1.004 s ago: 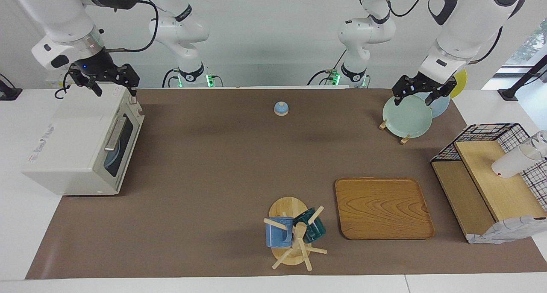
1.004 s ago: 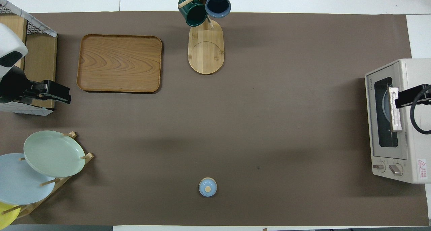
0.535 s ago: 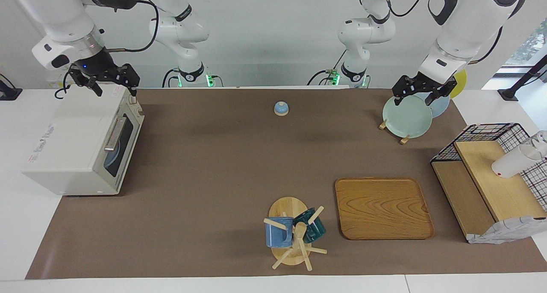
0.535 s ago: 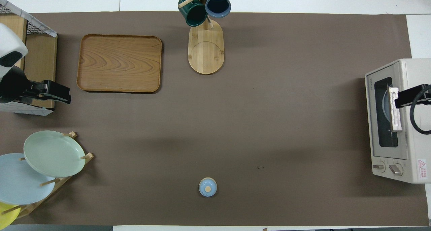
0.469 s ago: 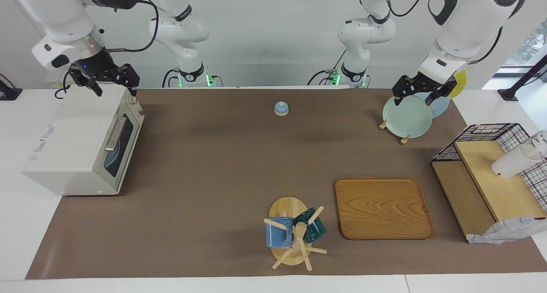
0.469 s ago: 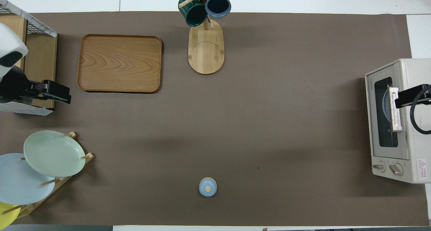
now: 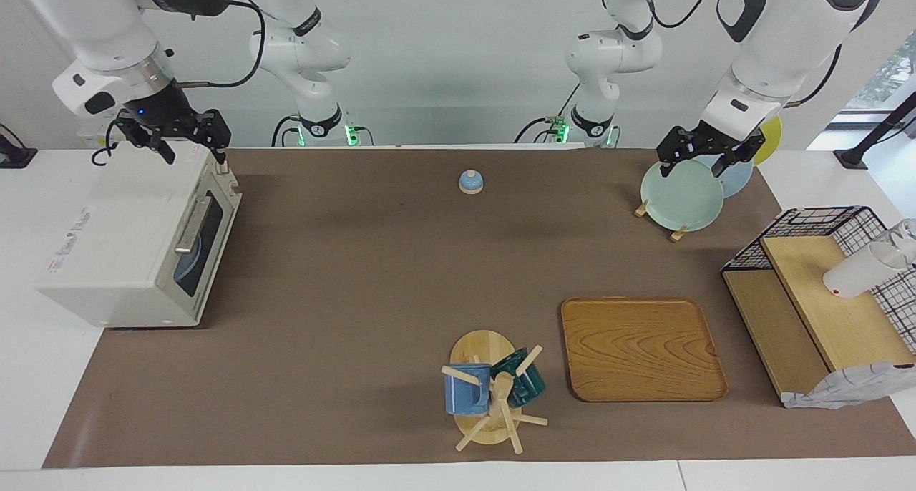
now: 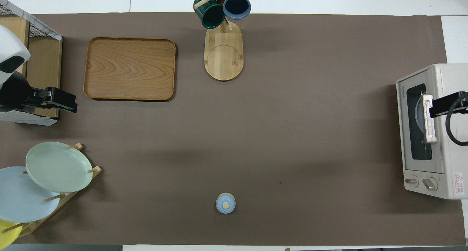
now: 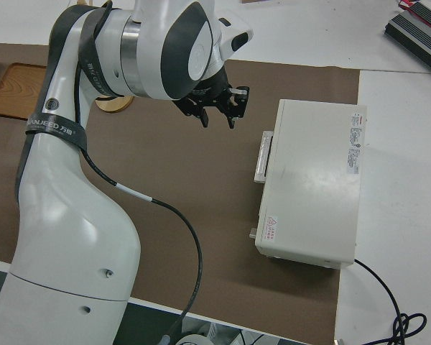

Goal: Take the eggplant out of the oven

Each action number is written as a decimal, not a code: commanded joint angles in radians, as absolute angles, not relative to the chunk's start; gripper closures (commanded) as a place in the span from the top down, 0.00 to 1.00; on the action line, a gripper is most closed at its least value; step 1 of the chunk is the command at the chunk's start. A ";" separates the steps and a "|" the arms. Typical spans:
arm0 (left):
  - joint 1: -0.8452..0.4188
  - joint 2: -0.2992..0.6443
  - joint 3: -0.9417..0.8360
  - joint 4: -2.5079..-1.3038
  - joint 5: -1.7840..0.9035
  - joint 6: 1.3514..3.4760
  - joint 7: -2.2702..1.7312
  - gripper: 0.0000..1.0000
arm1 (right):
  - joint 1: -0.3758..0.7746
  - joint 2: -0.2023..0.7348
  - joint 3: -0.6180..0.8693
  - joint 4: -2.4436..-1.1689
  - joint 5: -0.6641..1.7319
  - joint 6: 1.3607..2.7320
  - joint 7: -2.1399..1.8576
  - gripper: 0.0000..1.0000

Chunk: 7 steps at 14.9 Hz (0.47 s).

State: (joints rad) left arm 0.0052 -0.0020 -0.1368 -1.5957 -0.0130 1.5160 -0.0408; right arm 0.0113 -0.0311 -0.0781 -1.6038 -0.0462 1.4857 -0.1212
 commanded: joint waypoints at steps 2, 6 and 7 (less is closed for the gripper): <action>0.006 -0.023 -0.132 -1.618 -0.023 1.528 -0.043 1.00 | 0.003 -0.093 -0.080 -1.757 -0.052 1.615 -0.143 0.00; 0.006 -0.023 -0.132 -1.618 -0.025 1.528 -0.043 1.00 | 0.011 -0.091 -0.078 -1.890 -0.212 1.750 -0.004 0.00; 0.006 -0.023 -0.133 -1.618 -0.023 1.528 -0.043 1.00 | 0.012 -0.081 -0.077 -1.897 -0.254 1.752 0.018 0.00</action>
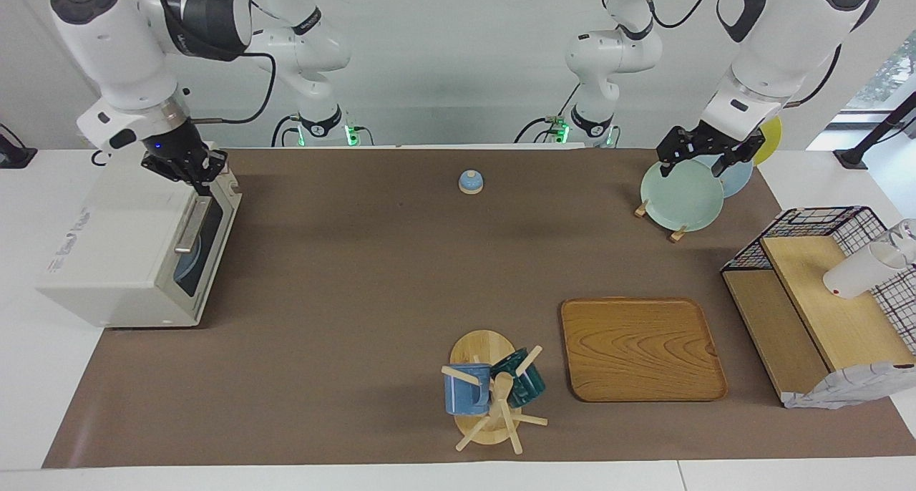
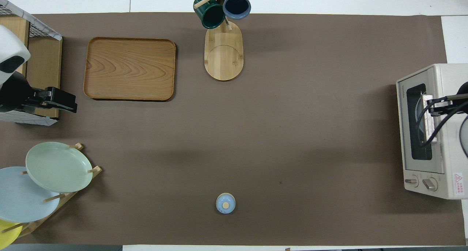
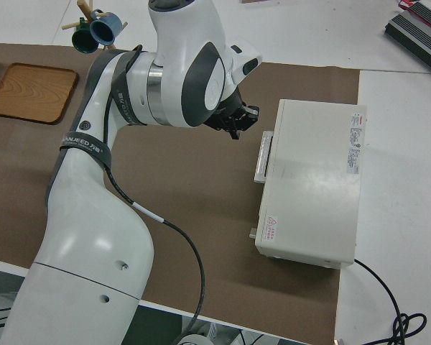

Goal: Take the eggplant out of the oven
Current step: 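Move the right gripper toward the toaster oven door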

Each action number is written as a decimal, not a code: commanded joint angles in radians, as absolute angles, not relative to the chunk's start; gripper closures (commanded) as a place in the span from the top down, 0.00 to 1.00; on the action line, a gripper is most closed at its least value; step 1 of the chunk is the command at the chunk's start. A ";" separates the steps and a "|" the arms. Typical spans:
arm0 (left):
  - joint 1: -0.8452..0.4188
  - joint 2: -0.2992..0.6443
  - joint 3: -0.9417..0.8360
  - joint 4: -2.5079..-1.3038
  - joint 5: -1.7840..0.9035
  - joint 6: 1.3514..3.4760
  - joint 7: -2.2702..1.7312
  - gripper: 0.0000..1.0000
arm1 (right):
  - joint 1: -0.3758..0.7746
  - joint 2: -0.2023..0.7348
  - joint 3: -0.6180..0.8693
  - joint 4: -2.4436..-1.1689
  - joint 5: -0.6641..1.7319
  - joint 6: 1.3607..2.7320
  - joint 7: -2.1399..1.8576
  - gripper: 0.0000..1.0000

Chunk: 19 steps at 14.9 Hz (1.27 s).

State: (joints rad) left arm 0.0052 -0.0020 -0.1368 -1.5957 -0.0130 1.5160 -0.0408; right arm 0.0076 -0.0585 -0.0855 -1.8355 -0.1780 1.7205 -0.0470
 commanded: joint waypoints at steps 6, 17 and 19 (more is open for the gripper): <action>0.006 -0.023 -0.133 -1.618 -0.023 1.528 -0.043 1.00 | 0.000 -0.043 -0.078 -1.959 -0.291 1.824 0.025 0.00; 0.006 -0.023 -0.133 -1.618 -0.025 1.528 -0.043 1.00 | -0.023 -0.052 -0.077 -2.056 -0.351 1.917 0.002 0.00; 0.006 -0.023 -0.133 -1.618 -0.025 1.528 -0.043 1.00 | -0.017 -0.045 -0.075 -2.066 -0.341 1.934 0.006 0.00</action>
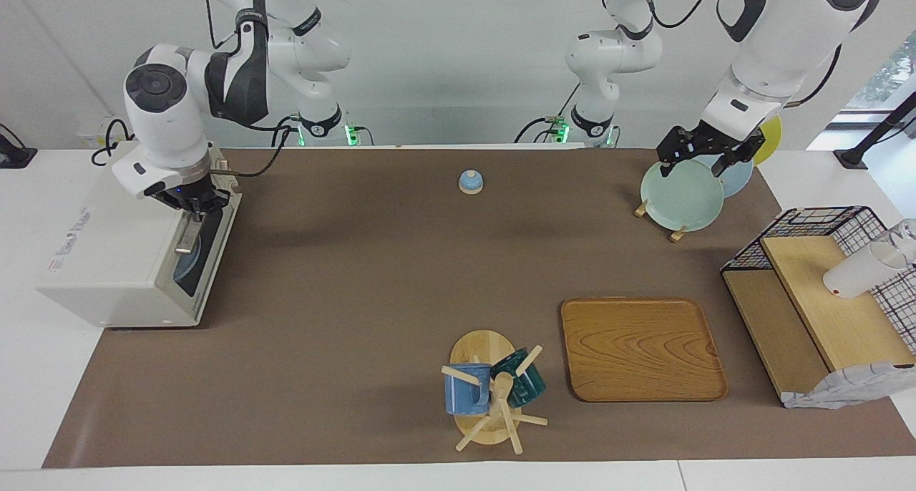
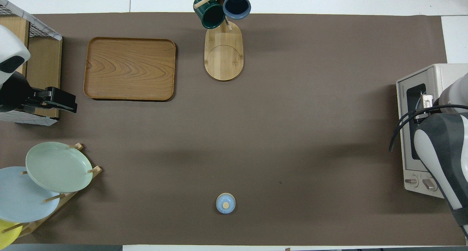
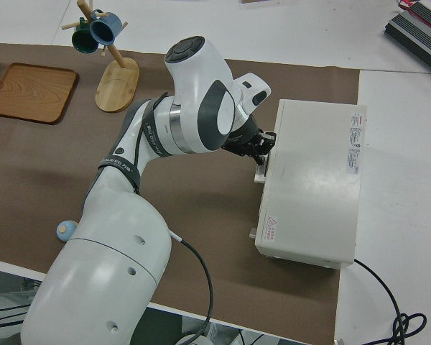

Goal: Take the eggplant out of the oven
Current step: 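Move the right gripper toward the toaster oven door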

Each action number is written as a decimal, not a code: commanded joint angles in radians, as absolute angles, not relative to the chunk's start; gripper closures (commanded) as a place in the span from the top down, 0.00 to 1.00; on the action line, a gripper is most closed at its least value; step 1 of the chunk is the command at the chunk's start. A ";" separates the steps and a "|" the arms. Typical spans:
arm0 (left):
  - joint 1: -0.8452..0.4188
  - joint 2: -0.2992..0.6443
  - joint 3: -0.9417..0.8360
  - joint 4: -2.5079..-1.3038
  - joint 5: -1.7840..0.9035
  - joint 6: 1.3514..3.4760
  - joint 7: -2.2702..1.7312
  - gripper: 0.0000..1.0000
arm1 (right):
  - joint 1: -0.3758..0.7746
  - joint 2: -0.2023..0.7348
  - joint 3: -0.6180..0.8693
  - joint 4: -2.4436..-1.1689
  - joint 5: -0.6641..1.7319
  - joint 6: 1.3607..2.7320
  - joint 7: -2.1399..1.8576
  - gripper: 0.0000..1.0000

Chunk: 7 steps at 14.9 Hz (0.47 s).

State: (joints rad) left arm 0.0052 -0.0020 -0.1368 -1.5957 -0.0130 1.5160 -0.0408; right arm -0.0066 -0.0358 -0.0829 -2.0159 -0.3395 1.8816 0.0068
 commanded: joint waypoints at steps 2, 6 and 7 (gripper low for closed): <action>0.006 -0.023 -0.133 -1.618 -0.023 1.520 -0.043 1.00 | -0.009 -0.041 -0.075 -2.082 -0.293 1.972 0.009 0.00; 0.008 -0.023 -0.132 -1.618 -0.023 1.526 -0.043 1.00 | 0.015 -0.012 -0.075 -2.114 -0.233 2.057 0.012 0.00; 0.008 -0.023 -0.132 -1.618 -0.023 1.526 -0.044 1.00 | 0.023 -0.002 -0.075 -2.112 -0.213 2.065 0.014 0.00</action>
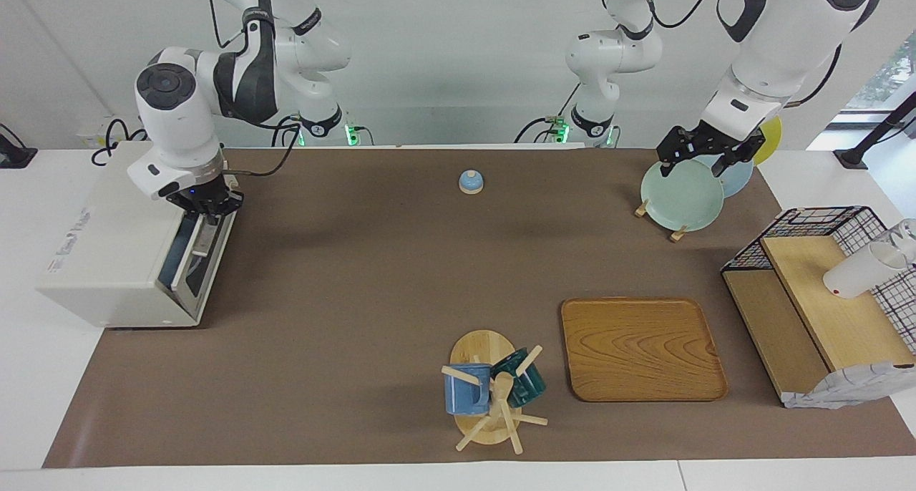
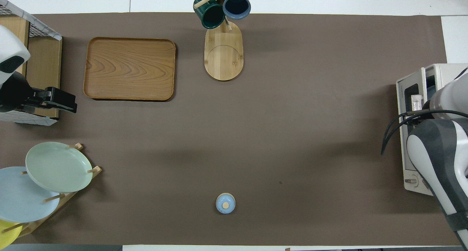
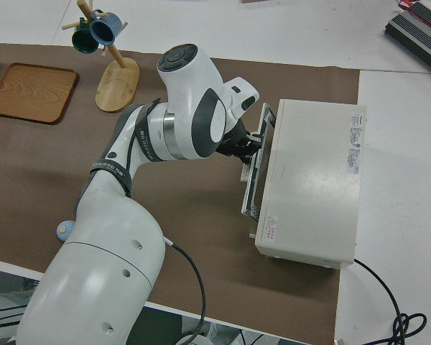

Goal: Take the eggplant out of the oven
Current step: 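Move the right gripper toward the toaster oven door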

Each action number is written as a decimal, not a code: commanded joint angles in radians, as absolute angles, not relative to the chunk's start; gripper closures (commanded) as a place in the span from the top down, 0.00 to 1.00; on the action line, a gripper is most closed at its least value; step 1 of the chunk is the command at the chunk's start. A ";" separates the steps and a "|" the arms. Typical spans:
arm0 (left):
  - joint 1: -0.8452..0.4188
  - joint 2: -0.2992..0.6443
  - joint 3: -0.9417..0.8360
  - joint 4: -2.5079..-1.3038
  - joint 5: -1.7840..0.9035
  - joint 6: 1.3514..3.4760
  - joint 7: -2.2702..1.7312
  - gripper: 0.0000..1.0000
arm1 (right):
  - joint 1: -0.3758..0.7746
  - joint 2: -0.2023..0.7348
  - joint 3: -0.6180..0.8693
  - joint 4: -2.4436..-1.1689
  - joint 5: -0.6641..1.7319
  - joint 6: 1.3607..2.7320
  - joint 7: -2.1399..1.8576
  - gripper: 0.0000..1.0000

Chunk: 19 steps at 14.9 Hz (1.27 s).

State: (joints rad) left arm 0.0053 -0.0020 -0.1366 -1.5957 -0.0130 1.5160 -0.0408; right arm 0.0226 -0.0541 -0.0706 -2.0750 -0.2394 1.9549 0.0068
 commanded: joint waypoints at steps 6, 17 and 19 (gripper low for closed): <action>0.008 -0.023 -0.132 -1.618 -0.023 1.528 -0.046 1.00 | 0.025 0.038 -0.075 -2.161 -0.158 2.184 0.026 0.00; 0.009 -0.023 -0.132 -1.618 -0.023 1.526 -0.044 1.00 | 0.054 0.163 -0.075 -2.181 -0.062 2.312 0.067 0.00; 0.009 -0.023 -0.132 -1.618 -0.023 1.526 -0.044 1.00 | 0.078 0.163 -0.075 -2.181 -0.040 2.313 0.075 0.00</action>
